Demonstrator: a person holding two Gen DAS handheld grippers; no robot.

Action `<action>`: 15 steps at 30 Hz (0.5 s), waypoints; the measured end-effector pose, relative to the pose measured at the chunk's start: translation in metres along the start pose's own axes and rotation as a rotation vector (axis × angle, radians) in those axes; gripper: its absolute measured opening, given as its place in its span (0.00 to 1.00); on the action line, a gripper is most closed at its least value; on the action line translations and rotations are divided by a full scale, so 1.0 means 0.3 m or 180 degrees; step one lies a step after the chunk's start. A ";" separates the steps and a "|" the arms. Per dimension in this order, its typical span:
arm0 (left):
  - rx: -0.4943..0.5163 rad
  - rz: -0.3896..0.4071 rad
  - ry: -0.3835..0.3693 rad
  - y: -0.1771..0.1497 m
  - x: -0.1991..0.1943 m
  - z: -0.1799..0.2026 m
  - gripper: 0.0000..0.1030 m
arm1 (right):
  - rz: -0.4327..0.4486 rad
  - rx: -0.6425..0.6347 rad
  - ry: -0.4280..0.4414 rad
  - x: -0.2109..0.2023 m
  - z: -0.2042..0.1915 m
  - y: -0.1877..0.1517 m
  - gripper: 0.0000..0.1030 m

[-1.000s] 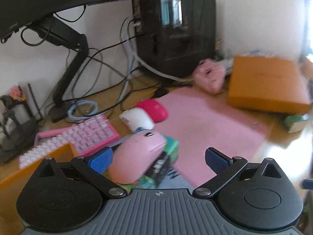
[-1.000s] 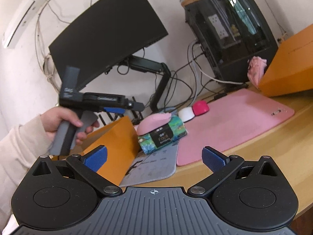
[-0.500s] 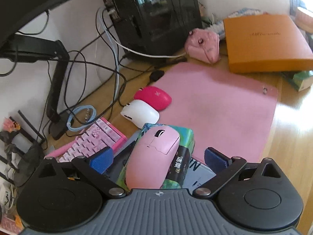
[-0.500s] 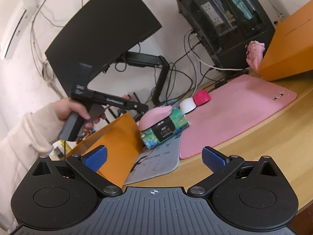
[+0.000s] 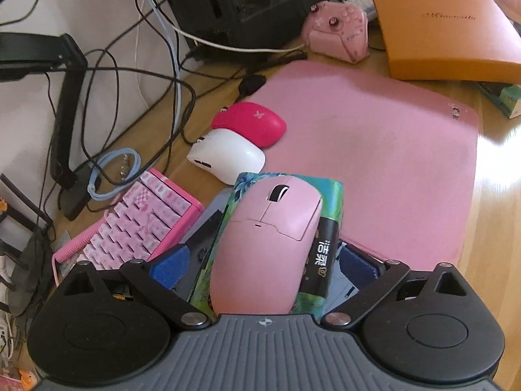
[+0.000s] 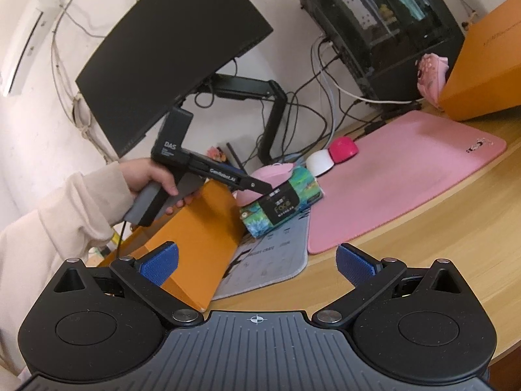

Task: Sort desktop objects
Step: 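Close the left gripper on the pink mouse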

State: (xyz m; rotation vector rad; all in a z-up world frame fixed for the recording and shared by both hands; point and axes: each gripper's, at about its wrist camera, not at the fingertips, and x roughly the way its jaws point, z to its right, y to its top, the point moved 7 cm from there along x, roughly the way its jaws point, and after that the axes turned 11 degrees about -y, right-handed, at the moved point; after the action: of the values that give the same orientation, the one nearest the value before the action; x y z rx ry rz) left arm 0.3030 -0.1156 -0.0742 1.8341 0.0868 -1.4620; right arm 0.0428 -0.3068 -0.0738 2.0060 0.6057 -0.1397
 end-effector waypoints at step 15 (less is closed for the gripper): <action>-0.0121 -0.0183 -0.0367 -0.006 0.040 -0.008 0.60 | -0.0030 0.0036 -0.0019 0.006 0.012 -0.003 1.00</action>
State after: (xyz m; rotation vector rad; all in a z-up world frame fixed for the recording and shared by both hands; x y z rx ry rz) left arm 0.3081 -0.1176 -0.0853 1.7260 0.1104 -1.5920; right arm 0.0444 -0.3089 -0.0768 2.0131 0.6119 -0.1552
